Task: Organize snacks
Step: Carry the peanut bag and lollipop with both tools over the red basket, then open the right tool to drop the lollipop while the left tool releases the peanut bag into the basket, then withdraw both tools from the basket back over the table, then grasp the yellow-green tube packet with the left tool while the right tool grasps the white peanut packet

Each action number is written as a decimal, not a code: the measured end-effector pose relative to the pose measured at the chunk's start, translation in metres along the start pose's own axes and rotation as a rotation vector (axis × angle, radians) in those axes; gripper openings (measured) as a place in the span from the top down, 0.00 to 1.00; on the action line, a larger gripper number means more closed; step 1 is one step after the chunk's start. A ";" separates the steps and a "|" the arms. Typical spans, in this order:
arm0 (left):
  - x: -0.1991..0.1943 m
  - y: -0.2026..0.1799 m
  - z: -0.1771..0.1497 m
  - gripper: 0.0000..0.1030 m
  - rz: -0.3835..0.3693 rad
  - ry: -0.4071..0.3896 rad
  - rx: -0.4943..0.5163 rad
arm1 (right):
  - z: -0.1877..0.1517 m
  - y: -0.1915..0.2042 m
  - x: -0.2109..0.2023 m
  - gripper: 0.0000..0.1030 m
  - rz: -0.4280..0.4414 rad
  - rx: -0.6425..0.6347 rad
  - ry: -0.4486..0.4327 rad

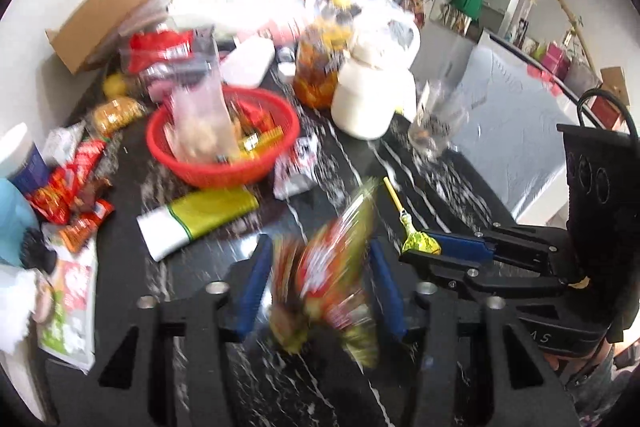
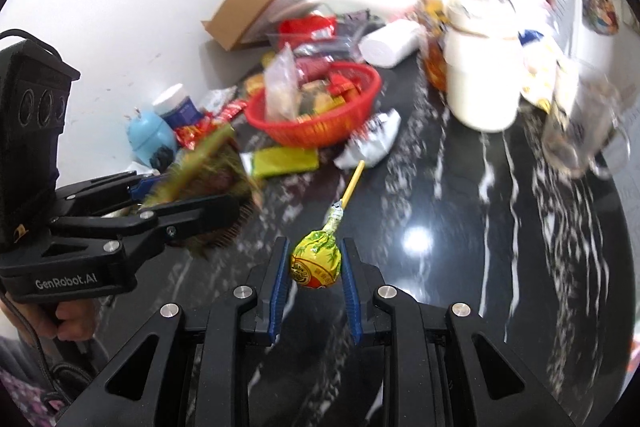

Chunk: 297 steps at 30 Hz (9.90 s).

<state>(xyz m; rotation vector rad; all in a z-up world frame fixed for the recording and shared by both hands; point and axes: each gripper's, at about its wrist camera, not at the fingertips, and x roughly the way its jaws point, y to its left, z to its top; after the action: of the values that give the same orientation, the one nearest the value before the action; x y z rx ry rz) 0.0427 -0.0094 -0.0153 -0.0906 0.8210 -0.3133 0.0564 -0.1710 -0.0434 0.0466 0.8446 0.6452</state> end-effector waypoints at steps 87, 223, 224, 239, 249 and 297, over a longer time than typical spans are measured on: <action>-0.012 -0.010 0.042 0.51 -0.024 -0.099 0.017 | 0.040 0.000 -0.033 0.76 0.028 -0.012 -0.111; 0.019 0.083 0.028 0.28 0.150 -0.018 -0.130 | 0.081 -0.004 0.046 0.55 -0.040 -0.085 -0.044; 0.019 0.081 0.025 0.28 0.144 -0.014 -0.133 | 0.078 -0.004 0.045 0.55 -0.040 -0.081 -0.042; 0.021 0.070 -0.010 0.28 0.166 0.039 -0.145 | 0.033 -0.004 0.042 0.55 -0.069 -0.019 -0.007; 0.039 0.086 -0.014 0.28 0.219 0.066 -0.139 | 0.021 -0.013 0.063 0.51 -0.084 0.044 0.029; 0.131 0.104 0.017 0.40 0.115 0.193 0.135 | 0.062 -0.058 0.135 0.82 -0.040 0.129 0.082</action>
<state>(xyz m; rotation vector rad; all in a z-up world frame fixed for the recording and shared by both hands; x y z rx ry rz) 0.1641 0.0481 -0.1167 0.1145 0.9897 -0.2706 0.1954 -0.1306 -0.1098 0.1197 0.9638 0.5571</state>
